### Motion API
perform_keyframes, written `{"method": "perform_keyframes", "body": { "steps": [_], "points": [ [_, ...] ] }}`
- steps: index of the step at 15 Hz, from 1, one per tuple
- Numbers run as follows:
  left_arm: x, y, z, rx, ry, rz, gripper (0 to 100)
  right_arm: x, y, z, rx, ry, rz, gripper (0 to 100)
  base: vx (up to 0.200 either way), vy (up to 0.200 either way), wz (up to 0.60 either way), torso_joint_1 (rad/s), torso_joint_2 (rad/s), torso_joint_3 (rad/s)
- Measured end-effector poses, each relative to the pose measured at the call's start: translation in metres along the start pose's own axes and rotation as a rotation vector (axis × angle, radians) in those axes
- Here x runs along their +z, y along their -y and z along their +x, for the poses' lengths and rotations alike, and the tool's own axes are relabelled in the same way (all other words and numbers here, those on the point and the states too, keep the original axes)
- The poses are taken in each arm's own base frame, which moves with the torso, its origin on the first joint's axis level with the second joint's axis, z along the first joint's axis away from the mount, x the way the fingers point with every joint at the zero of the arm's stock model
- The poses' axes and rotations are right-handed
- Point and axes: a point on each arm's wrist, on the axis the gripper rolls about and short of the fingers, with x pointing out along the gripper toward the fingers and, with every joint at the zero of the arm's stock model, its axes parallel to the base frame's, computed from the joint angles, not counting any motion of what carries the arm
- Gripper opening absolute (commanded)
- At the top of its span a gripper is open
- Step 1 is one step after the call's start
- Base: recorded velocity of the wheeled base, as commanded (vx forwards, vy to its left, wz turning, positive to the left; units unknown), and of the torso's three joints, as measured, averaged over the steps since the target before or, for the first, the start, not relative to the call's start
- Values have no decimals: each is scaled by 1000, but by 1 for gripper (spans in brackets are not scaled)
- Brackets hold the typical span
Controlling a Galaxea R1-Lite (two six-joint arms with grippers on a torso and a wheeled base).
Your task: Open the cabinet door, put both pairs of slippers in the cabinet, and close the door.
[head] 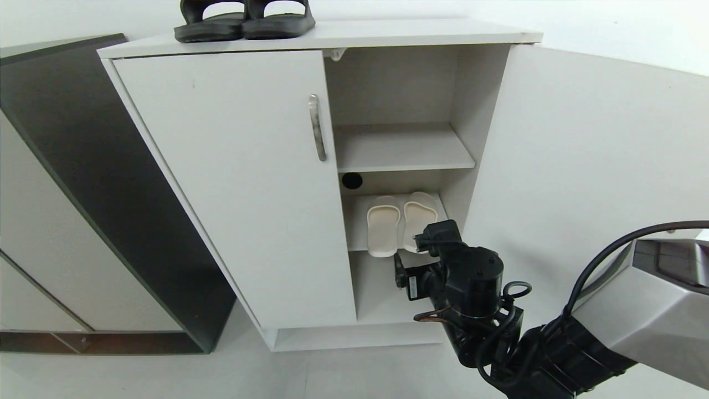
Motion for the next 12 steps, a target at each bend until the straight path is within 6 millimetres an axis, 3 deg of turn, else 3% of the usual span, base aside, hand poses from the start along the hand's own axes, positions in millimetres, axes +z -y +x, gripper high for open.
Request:
{"method": "perform_keyframes", "body": {
  "steps": [4, 6, 11, 12],
  "points": [
    [0, 0, 0, 5, 0, 2, 0, -2, 1, -4, 53, -9, -7, 100, 0, 0, 0, 5, 1, 159],
    [0, 0, 0, 5, 0, 3, 0, -3, 6, -14, 149, -29, -23, 100, 0, 0, 0, 0, 0, 0],
    [0, 0, 0, 5, 0, 0, 0, -2, 11, -23, 187, -37, -29, 100, 0, 0, 0, 0, 0, 0],
    [0, 0, 0, 5, 0, 0, 0, -2, 12, -23, 194, -33, -26, 100, 0, 200, 0, -2, -2, 2]
  ]
}}
